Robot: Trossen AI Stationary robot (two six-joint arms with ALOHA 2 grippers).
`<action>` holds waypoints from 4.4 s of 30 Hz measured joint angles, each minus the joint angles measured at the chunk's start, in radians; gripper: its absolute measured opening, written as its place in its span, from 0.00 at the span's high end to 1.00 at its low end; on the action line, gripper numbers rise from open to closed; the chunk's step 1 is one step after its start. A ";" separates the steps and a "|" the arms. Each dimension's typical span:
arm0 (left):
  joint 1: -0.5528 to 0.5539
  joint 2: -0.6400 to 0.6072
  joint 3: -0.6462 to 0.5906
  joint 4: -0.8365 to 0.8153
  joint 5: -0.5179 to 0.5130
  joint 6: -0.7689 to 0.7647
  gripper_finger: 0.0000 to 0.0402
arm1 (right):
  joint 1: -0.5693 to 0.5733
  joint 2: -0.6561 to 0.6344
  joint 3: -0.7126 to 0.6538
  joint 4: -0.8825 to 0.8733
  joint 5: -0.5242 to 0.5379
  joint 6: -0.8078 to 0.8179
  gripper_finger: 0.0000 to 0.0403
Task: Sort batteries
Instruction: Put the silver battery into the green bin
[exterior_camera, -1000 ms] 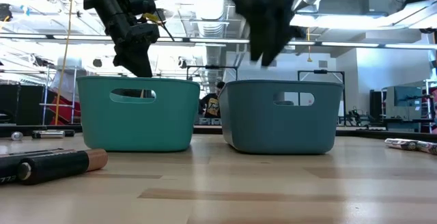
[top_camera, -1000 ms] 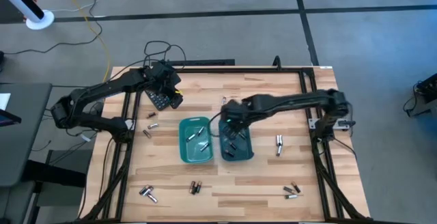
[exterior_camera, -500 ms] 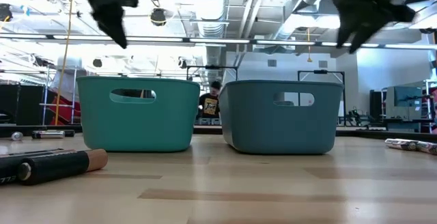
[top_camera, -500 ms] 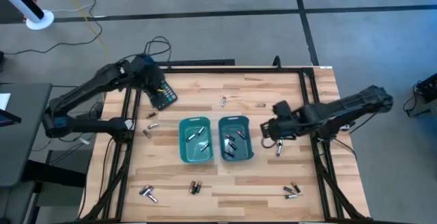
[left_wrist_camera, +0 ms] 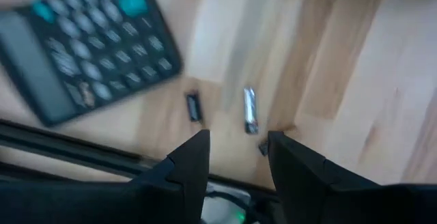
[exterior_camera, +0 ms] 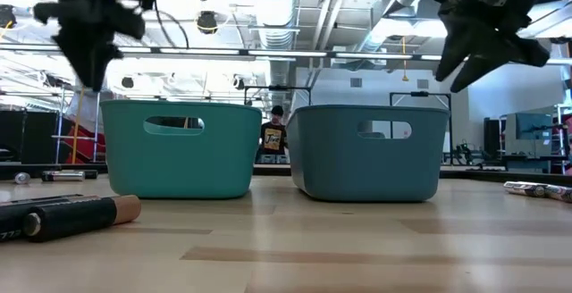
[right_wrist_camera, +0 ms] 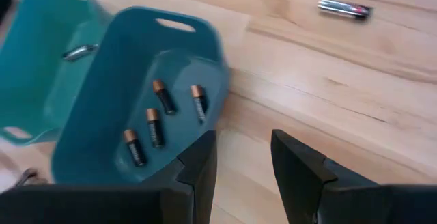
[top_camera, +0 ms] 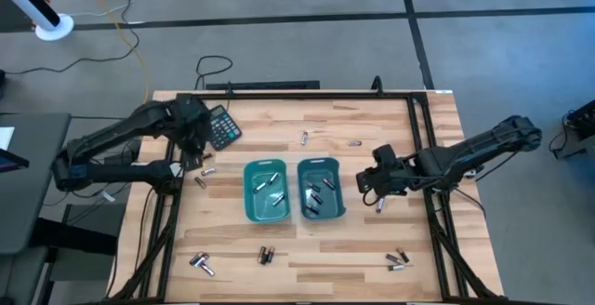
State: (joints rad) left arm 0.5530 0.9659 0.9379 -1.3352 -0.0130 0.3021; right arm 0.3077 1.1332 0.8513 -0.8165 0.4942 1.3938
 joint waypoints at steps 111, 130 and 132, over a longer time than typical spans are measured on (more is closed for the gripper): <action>-0.599 0.975 0.454 0.411 -0.049 -0.694 0.90 | 0.205 0.000 -0.001 0.005 -0.132 0.073 0.62; -0.598 0.781 0.454 0.401 -0.061 -0.765 0.64 | 0.200 0.000 -0.001 -0.016 -0.124 0.018 0.62; -0.598 0.709 0.454 0.401 -0.086 -0.791 0.65 | 0.185 0.000 -0.001 -0.009 -0.124 -0.014 0.62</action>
State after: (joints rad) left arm -0.0449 1.6753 1.3917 -0.9337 -0.0987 -0.4886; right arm 0.4925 1.1329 0.8505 -0.8255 0.3705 1.3795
